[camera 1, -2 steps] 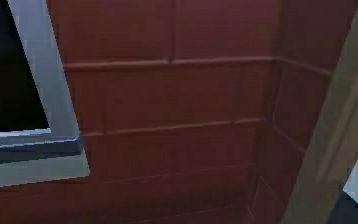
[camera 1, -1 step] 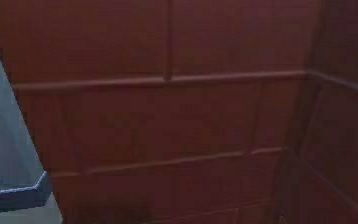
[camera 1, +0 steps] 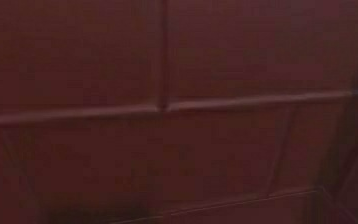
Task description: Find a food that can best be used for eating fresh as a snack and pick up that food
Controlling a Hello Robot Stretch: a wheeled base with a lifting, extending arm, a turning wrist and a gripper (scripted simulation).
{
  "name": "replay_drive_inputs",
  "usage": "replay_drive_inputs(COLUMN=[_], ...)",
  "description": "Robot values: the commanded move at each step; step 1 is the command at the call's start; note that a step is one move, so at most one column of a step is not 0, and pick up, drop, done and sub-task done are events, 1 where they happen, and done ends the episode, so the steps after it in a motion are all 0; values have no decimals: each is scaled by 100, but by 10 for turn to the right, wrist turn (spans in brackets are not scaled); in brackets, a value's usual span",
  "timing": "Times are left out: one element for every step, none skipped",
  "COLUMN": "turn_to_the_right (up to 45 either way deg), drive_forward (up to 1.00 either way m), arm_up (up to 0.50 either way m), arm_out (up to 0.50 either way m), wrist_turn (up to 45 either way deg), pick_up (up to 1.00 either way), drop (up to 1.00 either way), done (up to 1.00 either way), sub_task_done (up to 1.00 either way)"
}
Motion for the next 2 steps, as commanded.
replay_drive_inputs(turn_to_the_right=[450,450], drive_forward=[0,0], arm_up=[0,0], arm_out=[0,0], wrist_turn=[0,0], pick_up=[0,0], drop=[0,0], done=[0,0], sub_task_done=[0,0])
